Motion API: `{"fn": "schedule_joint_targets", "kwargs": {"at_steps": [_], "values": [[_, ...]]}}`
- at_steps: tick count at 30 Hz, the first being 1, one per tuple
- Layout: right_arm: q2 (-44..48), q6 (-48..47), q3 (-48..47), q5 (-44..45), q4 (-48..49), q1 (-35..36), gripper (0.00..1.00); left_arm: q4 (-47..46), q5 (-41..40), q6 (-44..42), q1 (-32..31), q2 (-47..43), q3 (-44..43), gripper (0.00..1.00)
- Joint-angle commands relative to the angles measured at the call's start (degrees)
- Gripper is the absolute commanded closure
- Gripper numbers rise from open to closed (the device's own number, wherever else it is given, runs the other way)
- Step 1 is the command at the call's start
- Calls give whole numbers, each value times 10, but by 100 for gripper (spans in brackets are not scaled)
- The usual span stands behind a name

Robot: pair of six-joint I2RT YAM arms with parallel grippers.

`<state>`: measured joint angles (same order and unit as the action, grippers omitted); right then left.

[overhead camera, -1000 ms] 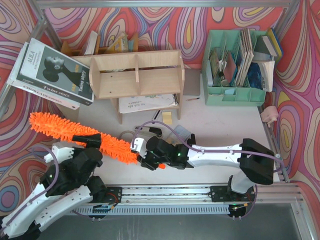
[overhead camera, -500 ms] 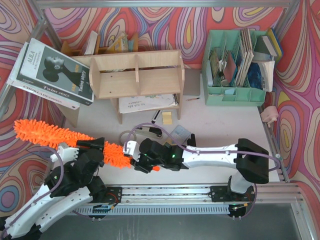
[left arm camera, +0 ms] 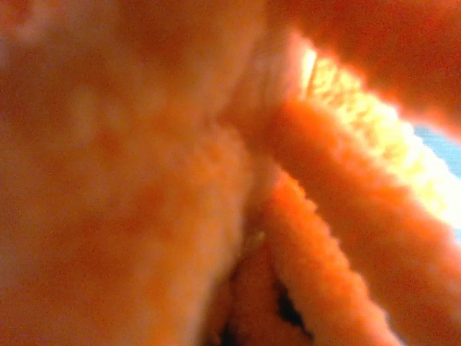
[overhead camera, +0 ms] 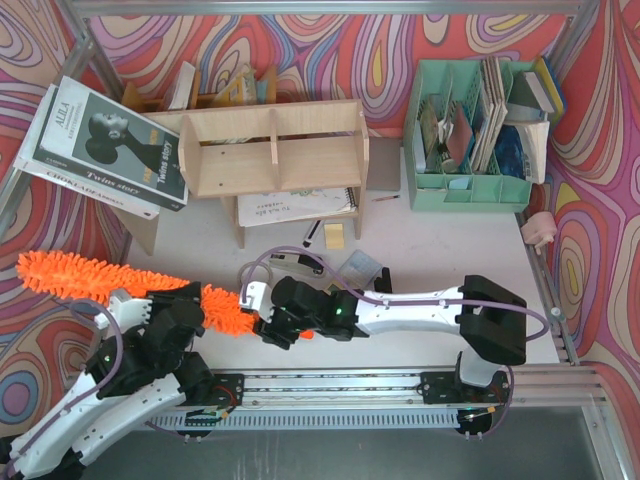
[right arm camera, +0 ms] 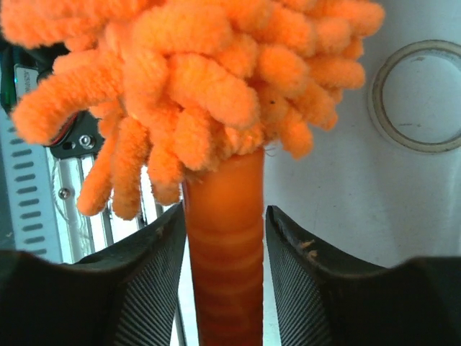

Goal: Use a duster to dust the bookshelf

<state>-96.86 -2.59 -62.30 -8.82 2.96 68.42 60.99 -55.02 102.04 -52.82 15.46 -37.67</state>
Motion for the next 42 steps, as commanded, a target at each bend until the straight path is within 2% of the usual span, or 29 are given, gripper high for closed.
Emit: {"fn": "schedule_joint_targets", "kwargs": {"at_steps": [1, 4, 11, 14, 21, 22, 26, 27, 28, 30, 37, 42], "values": [[-11, -1, -21, 23, 19, 4, 46, -9, -22, 31, 1, -13, 0, 100], [-20, -3, -27, 30, 17, 6, 37, -20, -23, 32, 1, -16, 0, 100], [-42, -2, -34, 78, 21, 10, 38, -34, -15, 28, 2, -14, -13, 100], [-42, 0, -25, 105, 29, 10, 47, -37, -10, 22, 1, -11, -22, 100], [-27, 2, -13, 135, 39, 16, 83, -17, -4, 21, 1, -9, -34, 100], [-22, 0, -12, 140, 40, 18, 88, 0, -5, 27, 1, -10, -38, 95], [5, -17, -4, 167, 43, 29, 99, 71, -16, 59, 1, -26, -53, 63], [11, -21, -2, 175, 43, 31, 100, 83, -20, 58, 2, -34, -56, 55], [17, -26, 1, 184, 42, 33, 100, 90, -22, 54, 1, -45, -58, 42], [35, -36, 10, 199, 45, 36, 100, 93, -27, 25, 2, -58, -67, 29], [74, -66, 29, 223, 49, 39, 100, 91, -35, -105, 1, -39, -129, 2], [92, -85, 34, 240, 61, 41, 100, 69, -50, -223, 1, -24, -173, 2]]}}
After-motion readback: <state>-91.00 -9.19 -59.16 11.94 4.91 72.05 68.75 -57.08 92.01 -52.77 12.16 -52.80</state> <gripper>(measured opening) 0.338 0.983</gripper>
